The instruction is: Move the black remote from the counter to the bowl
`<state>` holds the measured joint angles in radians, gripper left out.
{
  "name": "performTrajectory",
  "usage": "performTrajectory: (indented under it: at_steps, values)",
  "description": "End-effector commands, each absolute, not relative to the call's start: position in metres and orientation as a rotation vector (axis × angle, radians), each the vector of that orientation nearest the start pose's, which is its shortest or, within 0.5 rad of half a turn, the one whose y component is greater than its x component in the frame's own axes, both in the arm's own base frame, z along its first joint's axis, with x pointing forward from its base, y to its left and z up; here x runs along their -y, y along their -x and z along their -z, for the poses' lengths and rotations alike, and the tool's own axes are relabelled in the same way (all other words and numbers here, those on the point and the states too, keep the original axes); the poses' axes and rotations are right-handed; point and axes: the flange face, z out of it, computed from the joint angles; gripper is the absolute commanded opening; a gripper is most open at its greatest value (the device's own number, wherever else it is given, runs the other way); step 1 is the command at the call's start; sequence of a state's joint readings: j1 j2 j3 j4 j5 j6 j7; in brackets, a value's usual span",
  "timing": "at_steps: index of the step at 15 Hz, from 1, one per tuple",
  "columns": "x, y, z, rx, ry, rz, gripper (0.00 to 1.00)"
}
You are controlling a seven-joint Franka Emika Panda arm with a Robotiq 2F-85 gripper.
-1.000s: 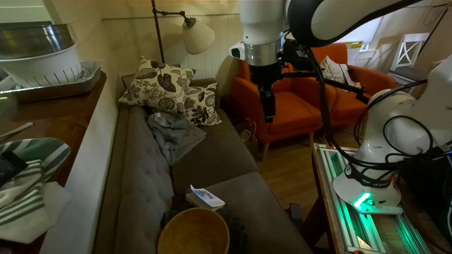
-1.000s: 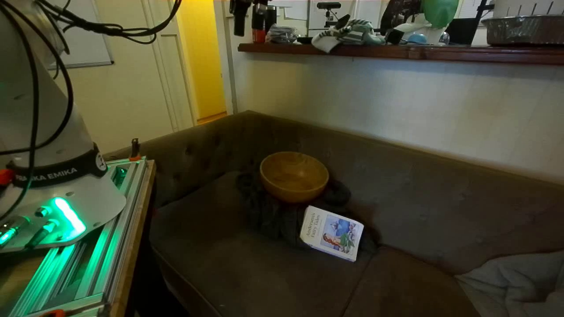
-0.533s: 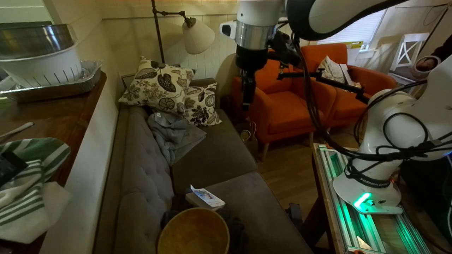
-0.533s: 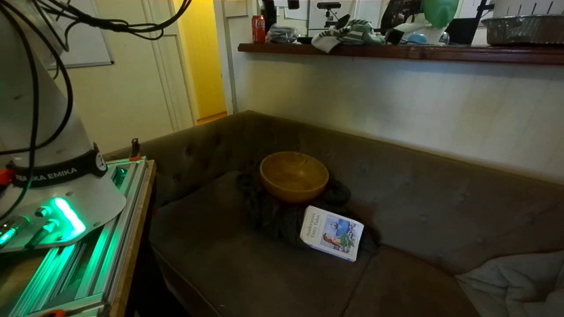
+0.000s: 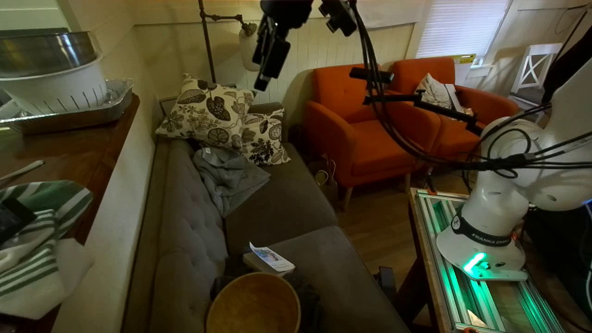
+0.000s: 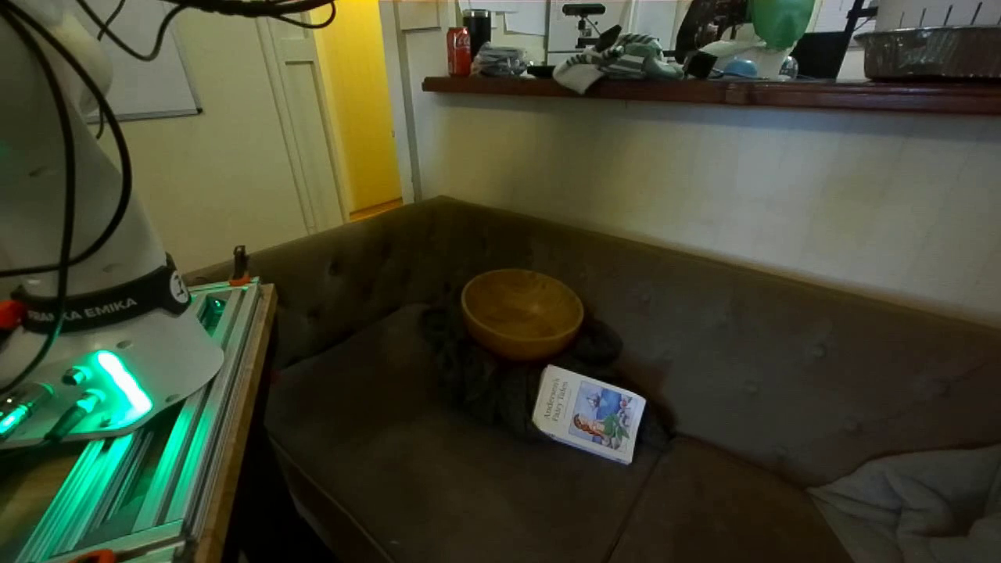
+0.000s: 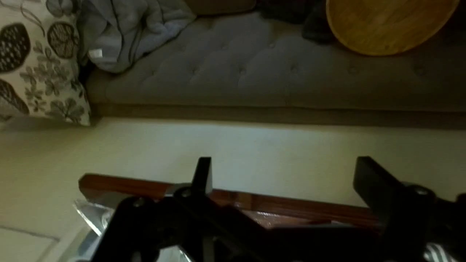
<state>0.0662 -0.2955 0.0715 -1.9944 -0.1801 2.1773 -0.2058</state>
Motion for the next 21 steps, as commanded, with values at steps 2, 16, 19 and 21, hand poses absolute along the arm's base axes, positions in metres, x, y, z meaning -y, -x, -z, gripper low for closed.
performTrajectory:
  at_steps: [2,16,19,21]
  values:
    - [-0.119,-0.554,-0.677,0.855,3.081,0.922,1.0]
    - [-0.17,-0.59,-0.685,1.061,3.004,1.037,1.0]
    - [-0.179,-0.61,-0.695,1.078,3.075,1.066,1.0]
    - [-0.189,-0.628,-0.699,1.16,3.08,1.089,1.0]
